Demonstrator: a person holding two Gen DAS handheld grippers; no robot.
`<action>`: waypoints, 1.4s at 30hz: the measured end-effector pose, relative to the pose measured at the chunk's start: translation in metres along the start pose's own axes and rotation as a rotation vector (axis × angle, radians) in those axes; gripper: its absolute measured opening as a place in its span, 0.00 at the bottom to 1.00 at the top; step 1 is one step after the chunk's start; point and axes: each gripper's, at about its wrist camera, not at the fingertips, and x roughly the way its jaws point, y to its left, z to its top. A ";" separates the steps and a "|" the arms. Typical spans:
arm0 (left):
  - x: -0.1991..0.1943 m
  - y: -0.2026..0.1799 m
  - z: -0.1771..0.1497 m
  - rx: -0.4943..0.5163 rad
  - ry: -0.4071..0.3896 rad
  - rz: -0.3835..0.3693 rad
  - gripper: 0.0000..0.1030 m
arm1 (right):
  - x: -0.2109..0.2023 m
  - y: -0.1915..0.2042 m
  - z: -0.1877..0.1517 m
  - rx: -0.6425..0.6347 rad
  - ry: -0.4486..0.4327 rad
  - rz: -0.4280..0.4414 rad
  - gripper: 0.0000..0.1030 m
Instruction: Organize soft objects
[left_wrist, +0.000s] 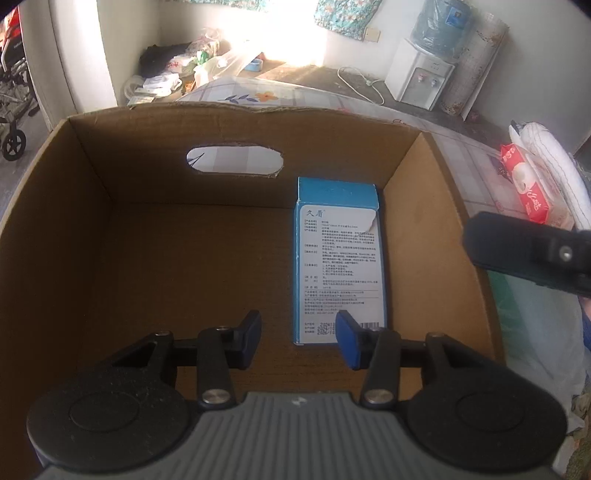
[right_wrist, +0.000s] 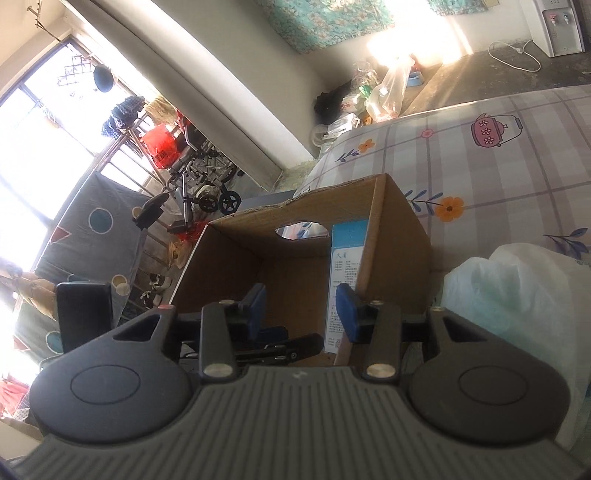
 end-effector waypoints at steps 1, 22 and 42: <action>0.005 0.004 0.003 -0.022 0.018 0.000 0.45 | -0.002 -0.003 0.000 0.006 -0.003 0.008 0.41; -0.046 -0.013 0.000 -0.014 -0.100 0.097 0.69 | -0.072 -0.027 -0.025 0.053 -0.108 0.043 0.47; -0.157 -0.171 -0.018 0.277 -0.389 -0.064 0.79 | -0.241 -0.102 -0.054 0.115 -0.299 -0.197 0.55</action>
